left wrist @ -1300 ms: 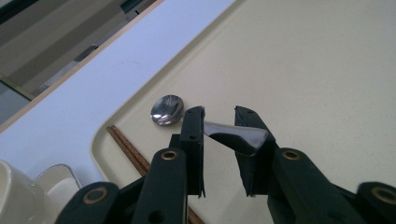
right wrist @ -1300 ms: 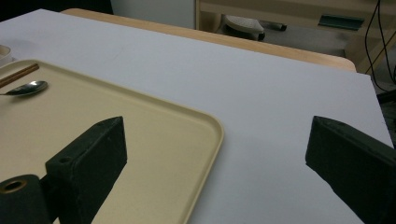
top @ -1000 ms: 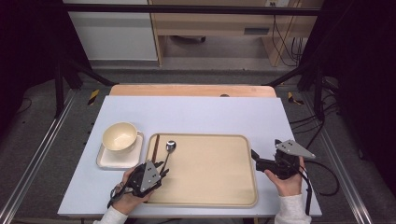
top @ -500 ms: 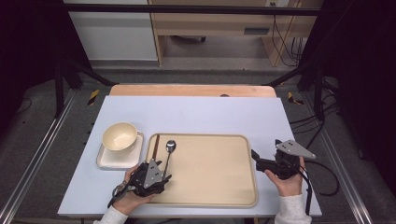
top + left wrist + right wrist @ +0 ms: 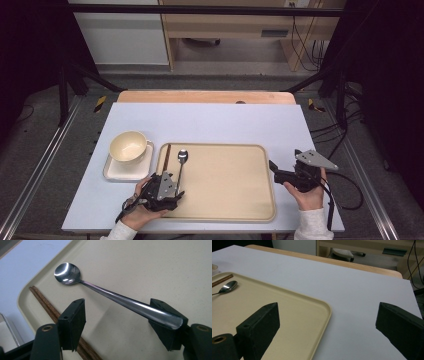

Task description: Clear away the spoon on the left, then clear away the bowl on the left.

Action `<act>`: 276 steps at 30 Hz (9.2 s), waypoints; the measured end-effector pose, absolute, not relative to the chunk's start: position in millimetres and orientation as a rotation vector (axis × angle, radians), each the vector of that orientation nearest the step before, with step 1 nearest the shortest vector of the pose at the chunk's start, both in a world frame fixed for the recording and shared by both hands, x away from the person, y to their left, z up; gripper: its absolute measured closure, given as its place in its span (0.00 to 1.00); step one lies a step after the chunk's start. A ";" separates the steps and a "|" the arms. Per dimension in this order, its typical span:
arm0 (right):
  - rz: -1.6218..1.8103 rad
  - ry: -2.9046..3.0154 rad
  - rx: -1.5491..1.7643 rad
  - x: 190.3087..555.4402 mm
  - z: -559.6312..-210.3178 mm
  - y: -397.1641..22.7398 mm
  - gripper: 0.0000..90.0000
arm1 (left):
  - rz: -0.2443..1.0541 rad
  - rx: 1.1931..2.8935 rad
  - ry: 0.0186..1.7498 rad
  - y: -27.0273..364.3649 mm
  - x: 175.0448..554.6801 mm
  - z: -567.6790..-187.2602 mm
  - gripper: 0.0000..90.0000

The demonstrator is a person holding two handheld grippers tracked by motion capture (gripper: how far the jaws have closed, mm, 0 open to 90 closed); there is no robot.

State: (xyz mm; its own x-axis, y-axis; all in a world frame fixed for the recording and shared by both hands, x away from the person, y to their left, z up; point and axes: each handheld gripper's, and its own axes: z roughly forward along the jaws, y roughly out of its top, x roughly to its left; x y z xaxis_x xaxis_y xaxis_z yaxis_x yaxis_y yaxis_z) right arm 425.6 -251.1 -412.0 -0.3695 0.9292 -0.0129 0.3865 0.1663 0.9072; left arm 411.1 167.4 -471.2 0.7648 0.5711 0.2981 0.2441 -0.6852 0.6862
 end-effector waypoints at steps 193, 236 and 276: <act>1.158 1.858 1.266 428.1 -413.6 -249.4 0.06 | 0.657 1.771 1.484 346.2 509.5 -430.3 0.91; 1.161 1.855 1.254 427.1 -411.8 -248.8 0.06 | 0.715 1.722 1.198 303.2 469.2 -368.8 0.91; 1.157 1.850 1.266 427.7 -413.0 -250.8 0.06 | 0.633 1.923 0.925 188.9 472.6 -368.4 0.91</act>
